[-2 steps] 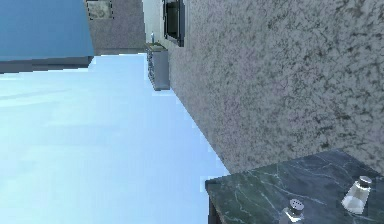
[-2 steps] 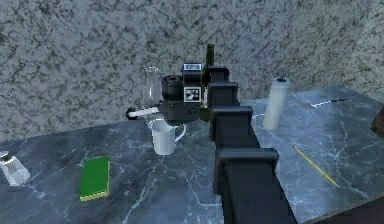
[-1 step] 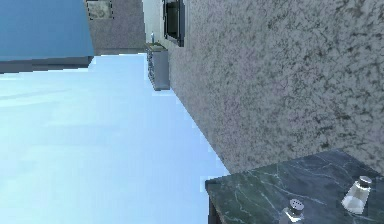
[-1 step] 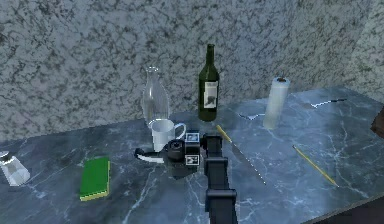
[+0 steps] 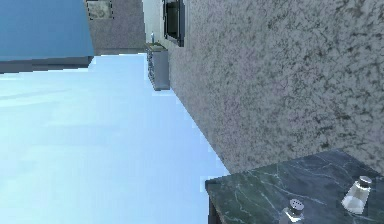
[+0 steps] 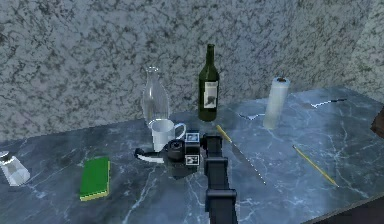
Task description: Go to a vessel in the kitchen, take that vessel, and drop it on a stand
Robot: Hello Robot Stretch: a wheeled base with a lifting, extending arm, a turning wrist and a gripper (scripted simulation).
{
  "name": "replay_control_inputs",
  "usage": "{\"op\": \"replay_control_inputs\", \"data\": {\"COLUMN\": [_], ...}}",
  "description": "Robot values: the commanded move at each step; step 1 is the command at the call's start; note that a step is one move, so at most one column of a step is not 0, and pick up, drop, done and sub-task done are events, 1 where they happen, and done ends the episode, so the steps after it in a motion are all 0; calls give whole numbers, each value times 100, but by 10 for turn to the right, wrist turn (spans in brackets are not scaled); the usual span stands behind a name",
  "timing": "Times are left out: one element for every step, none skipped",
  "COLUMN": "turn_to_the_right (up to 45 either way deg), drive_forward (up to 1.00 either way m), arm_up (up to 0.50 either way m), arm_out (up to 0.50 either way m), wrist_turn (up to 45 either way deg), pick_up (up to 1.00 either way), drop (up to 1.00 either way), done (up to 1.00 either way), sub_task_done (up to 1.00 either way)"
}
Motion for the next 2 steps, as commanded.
{"op": "replay_control_inputs", "data": {"turn_to_the_right": [0,0], "drive_forward": [0,0], "arm_up": [10,6], "arm_out": [0,0], "wrist_turn": [0,0], "pick_up": [0,0], "drop": [0,0], "done": [0,0], "sub_task_done": [0,0]}}
